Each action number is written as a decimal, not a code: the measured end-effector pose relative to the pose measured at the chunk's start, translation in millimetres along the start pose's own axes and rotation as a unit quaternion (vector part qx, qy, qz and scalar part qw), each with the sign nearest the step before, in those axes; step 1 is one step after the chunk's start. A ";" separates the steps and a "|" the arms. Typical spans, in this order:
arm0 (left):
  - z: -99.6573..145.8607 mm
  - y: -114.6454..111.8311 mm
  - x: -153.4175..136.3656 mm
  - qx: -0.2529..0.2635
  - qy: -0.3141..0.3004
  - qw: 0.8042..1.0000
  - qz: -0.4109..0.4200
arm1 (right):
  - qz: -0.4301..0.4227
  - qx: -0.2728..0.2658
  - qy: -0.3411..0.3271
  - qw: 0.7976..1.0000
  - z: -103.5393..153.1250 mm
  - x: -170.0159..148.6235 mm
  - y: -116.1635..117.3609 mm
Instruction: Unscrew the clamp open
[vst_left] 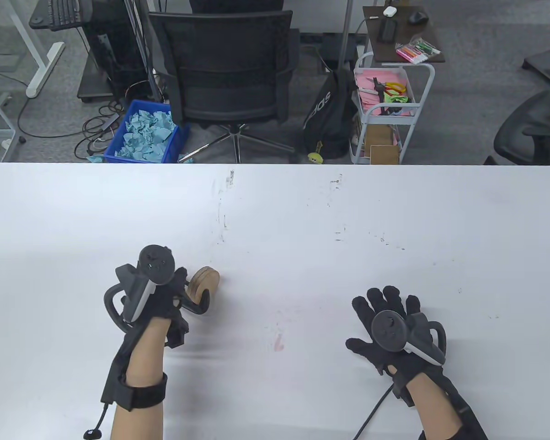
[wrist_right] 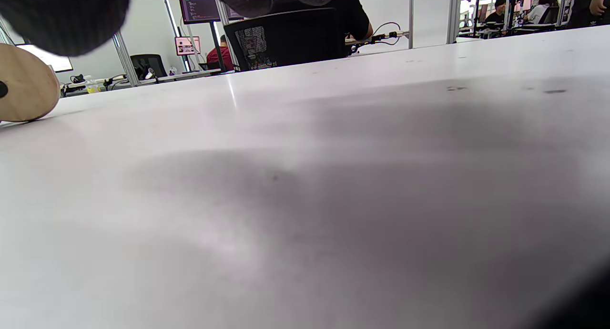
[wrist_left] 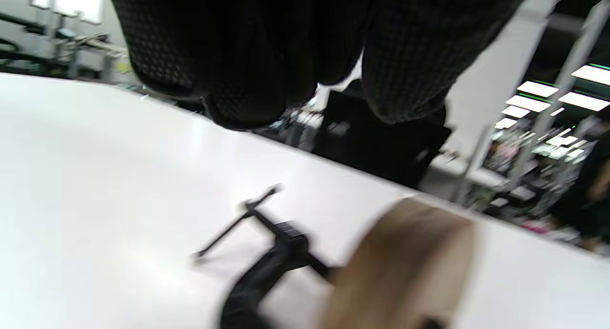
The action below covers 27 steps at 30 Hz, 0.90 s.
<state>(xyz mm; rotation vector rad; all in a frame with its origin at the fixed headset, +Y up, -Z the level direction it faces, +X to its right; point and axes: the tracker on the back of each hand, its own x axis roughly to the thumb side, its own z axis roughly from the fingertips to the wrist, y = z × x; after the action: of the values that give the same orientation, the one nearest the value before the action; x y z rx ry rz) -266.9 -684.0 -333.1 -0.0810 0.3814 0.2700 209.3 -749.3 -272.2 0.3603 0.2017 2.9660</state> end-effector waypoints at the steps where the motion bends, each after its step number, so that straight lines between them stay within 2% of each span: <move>1: -8.4 -7.2 -8.4 -0.028 0.021 0.999 -0.007 | 0.004 0.004 0.001 1.000 -0.7 -0.5 1.5; 4: -23.7 -25.0 -22.9 -0.064 0.057 0.996 -0.003 | 0.007 0.011 0.005 1.000 -1.3 -1.3 3.5; 8: -32.8 -44.6 -25.1 -0.112 0.065 0.992 0.014 | 0.006 0.010 0.005 1.000 -1.1 -1.4 3.1; 14: -33.4 -62.0 -17.2 -0.109 0.065 0.992 0.003 | 0.008 0.018 0.006 1.000 -1.6 -1.3 4.3; 16: -34.7 -66.1 -15.7 -0.110 0.054 0.992 0.030 | 0.009 0.019 0.006 1.000 -1.7 -1.2 4.5; 19: -33.9 -67.6 -16.3 -0.107 0.045 0.992 0.048 | 0.010 0.022 0.006 1.000 -1.7 -0.7 4.7; 21: -31.1 -61.0 -12.8 -0.083 0.030 0.996 0.028 | 0.009 0.022 0.005 1.000 -1.6 -0.6 4.3; 24: -26.9 -53.9 -7.1 -0.086 0.000 0.995 0.053 | 0.007 0.021 0.005 1.000 -1.9 -1.0 4.6; 27: -20.9 -52.8 3.2 -0.093 -0.041 0.994 0.024 | 0.006 0.022 0.005 1.000 -1.9 -0.9 4.7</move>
<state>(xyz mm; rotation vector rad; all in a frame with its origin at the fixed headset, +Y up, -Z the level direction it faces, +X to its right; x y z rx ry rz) -257.0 -736.6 -352.2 -0.2437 0.2760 0.3559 209.1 -754.2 -273.5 0.3542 0.2683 2.9799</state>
